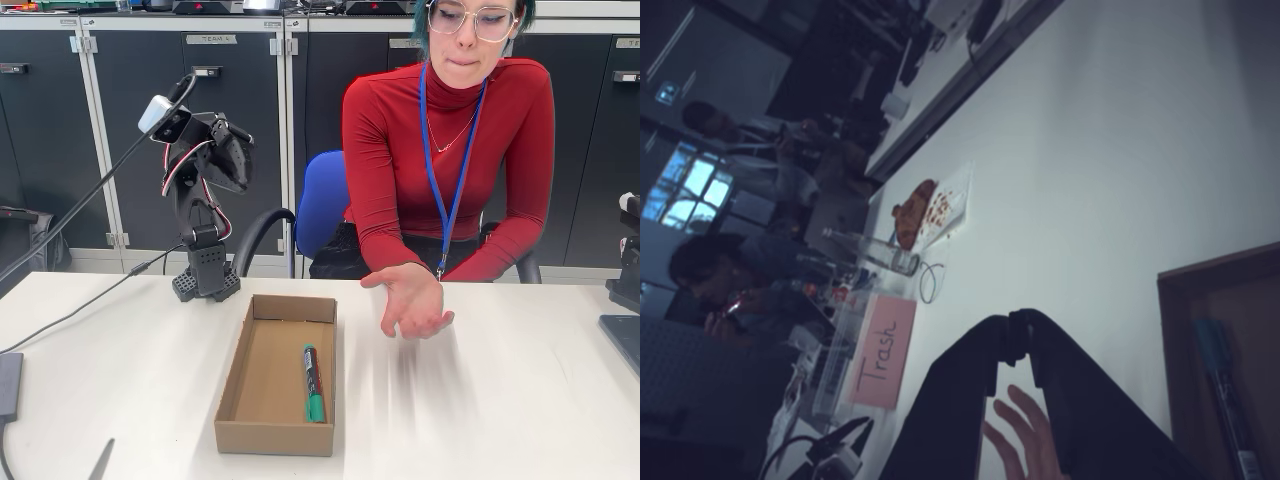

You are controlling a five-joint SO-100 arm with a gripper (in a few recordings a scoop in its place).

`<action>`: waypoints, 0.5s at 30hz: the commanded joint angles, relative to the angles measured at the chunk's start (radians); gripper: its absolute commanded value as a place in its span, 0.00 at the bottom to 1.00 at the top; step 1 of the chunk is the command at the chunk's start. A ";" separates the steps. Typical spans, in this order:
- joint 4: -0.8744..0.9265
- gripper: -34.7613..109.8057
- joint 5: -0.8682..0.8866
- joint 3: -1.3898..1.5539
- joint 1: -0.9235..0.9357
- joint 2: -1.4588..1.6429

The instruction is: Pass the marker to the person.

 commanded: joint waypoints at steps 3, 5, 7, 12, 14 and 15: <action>-0.015 0.21 -0.046 -0.107 -0.187 -0.058; -0.009 0.21 -0.077 -0.115 -0.249 -0.077; -0.028 0.21 -0.106 -0.100 -0.299 -0.087; -0.051 0.21 -0.196 -0.044 -0.397 -0.120; -0.086 0.21 -0.216 -0.021 -0.419 -0.135; -0.100 0.21 -0.232 -0.014 -0.428 -0.146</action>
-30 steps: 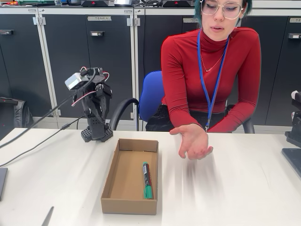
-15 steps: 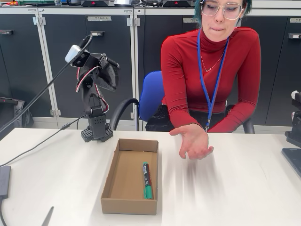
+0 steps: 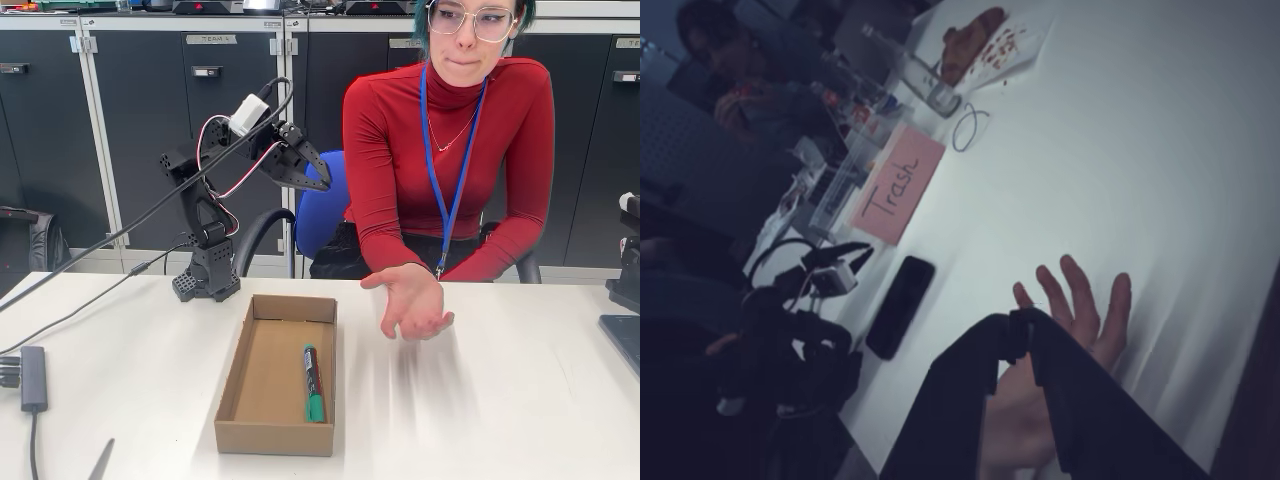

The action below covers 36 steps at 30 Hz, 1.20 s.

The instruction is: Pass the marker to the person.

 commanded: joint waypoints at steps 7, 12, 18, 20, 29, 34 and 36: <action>0.063 0.21 -0.077 -0.129 -0.086 -0.178; 0.252 0.21 0.015 -0.308 -0.060 -0.348; 0.420 0.21 0.130 -0.425 -0.029 -0.466; 0.476 0.21 0.175 -0.453 -0.018 -0.492; 0.603 0.21 0.278 -0.430 0.041 -0.565; 0.658 0.21 0.304 -0.420 0.095 -0.603; 0.664 0.22 0.308 -0.416 0.117 -0.617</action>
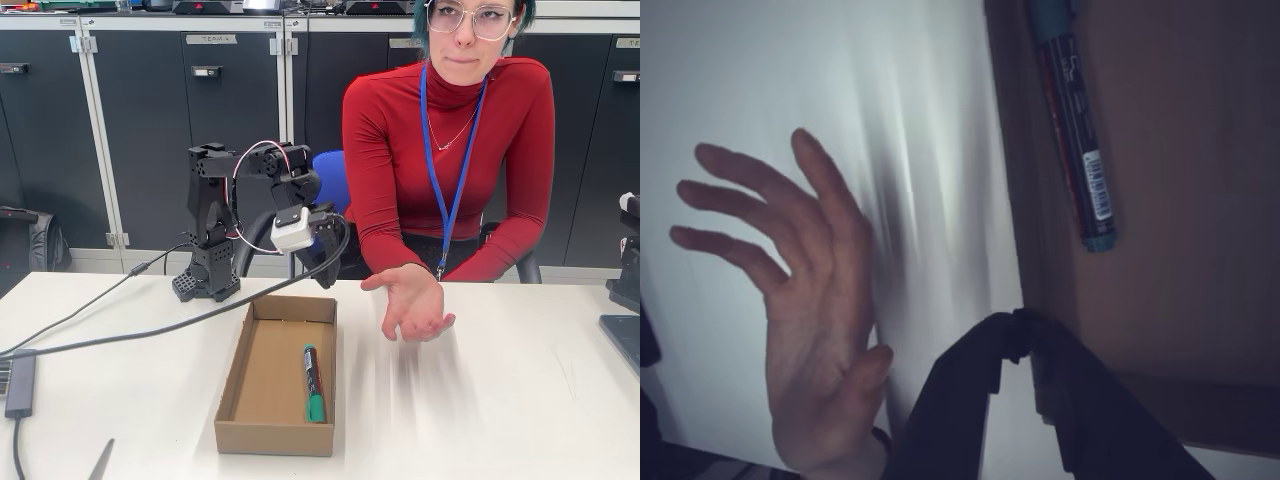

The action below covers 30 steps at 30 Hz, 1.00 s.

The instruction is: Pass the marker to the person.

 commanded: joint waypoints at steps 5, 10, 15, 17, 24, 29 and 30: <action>0.005 0.32 0.009 -0.012 0.058 -0.020; -0.011 0.35 0.006 -0.014 0.078 -0.037; -0.018 0.35 0.005 0.008 0.097 -0.048; -0.023 0.35 0.009 0.025 0.103 -0.051; -0.054 0.35 0.014 0.057 0.144 -0.089; -0.109 0.35 -0.005 0.074 0.156 -0.117; -0.118 0.35 -0.009 0.080 0.153 -0.118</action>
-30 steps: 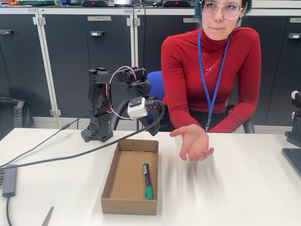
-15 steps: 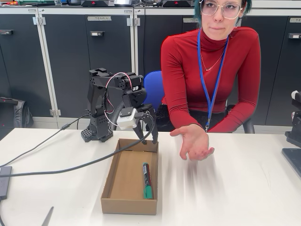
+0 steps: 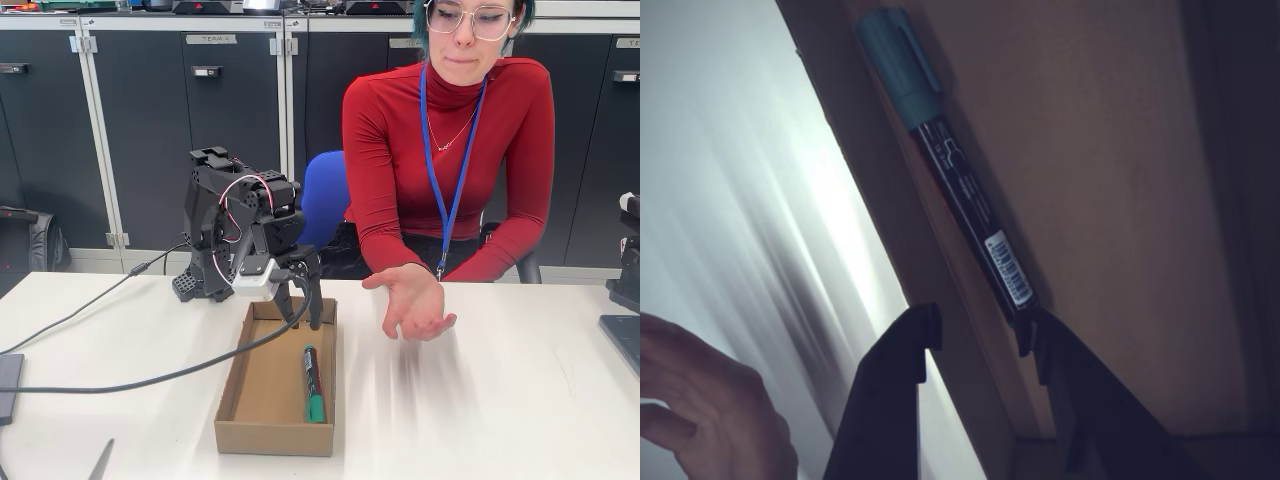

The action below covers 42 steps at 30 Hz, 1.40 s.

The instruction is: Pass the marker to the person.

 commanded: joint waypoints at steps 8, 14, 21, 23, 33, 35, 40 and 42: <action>-0.112 0.36 -0.017 0.025 -0.031 -0.034; -0.166 0.36 -0.021 0.018 -0.040 -0.089; -0.192 0.36 -0.028 -0.012 -0.031 -0.163; -0.195 0.36 -0.026 -0.021 -0.028 -0.181; -0.236 0.36 -0.037 -0.078 0.003 -0.295; -0.247 0.36 -0.041 -0.089 0.011 -0.316; -0.265 0.36 -0.058 -0.110 0.037 -0.364; -0.272 0.36 -0.064 -0.112 0.044 -0.376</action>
